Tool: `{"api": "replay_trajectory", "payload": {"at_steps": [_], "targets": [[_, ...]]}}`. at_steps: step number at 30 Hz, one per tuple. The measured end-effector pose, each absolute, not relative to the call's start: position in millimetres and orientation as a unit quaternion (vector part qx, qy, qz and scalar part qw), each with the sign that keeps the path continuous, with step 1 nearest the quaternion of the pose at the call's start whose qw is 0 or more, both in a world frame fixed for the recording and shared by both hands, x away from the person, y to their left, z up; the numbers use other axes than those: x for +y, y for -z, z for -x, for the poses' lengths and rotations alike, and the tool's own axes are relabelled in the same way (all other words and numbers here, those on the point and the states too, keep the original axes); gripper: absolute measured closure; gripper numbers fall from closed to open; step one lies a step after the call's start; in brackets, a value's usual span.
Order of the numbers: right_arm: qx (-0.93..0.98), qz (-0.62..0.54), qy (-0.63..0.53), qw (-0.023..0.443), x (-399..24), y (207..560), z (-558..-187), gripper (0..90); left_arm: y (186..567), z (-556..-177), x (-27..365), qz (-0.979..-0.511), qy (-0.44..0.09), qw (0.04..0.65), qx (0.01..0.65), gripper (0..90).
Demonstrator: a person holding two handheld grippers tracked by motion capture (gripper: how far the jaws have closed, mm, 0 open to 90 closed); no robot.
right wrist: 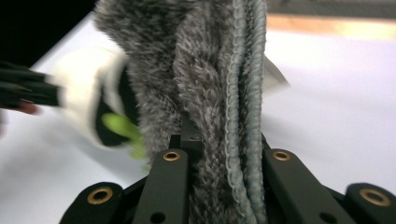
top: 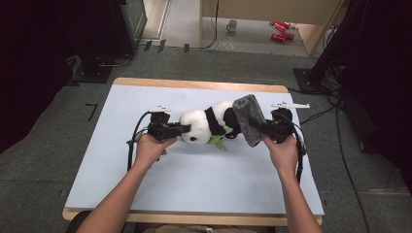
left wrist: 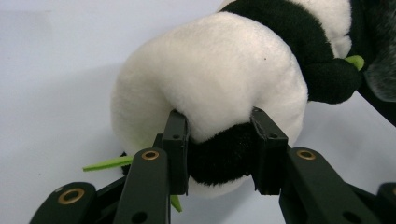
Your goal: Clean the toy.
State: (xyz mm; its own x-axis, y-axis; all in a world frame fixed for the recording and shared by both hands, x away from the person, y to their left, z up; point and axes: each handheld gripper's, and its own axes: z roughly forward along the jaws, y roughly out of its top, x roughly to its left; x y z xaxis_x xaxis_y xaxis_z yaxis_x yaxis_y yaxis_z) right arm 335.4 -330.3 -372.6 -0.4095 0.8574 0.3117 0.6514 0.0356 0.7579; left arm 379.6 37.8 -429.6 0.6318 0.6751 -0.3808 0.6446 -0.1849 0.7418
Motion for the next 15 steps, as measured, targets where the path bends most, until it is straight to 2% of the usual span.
{"api": "replay_trajectory", "payload": {"at_steps": [5, 15], "targets": [[0.724, -0.487, -0.479, 0.095, -298, 360, -332, 78.3, 430, -376, 37, -0.771, -0.021, 0.472, 0.427, 64.5], [0.765, -0.436, -0.467, 0.075, -240, 371, -337, 78.3, 430, -365, 35, -0.772, -0.028, 0.471, 0.426, 64.3]]}}
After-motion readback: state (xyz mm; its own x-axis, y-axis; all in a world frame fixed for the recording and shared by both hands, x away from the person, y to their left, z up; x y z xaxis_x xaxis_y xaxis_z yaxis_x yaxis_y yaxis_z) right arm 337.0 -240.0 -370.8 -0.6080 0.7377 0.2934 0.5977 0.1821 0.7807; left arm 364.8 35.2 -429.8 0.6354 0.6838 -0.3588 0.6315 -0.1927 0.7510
